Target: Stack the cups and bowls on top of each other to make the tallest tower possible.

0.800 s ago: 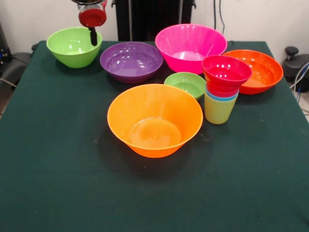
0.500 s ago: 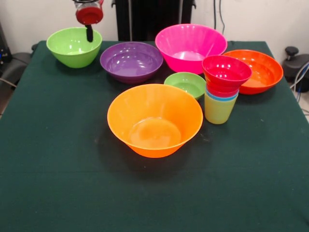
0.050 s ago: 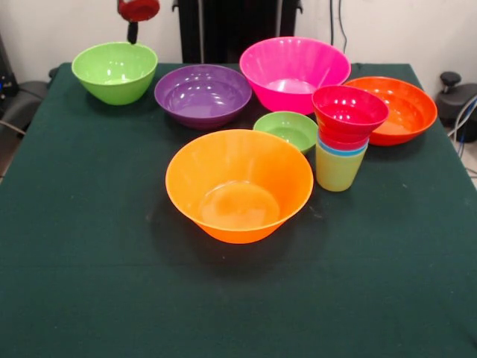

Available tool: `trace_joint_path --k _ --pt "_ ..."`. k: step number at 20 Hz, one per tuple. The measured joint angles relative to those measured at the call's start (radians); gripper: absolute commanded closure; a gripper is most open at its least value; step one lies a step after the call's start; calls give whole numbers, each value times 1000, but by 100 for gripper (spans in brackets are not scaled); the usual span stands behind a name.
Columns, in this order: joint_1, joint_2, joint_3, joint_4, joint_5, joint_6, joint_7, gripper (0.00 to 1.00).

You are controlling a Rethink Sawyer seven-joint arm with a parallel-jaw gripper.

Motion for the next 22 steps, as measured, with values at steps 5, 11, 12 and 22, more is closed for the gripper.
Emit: trace_joint_path --k 5,11,12,22 --pt "-6 19 -3 4 -33 -80 0 0" --pt "-12 76 -5 13 -46 -222 0 0" --pt "-12 85 -6 15 -46 -240 0 0" --pt "-12 176 -6 47 -46 -355 0 0"
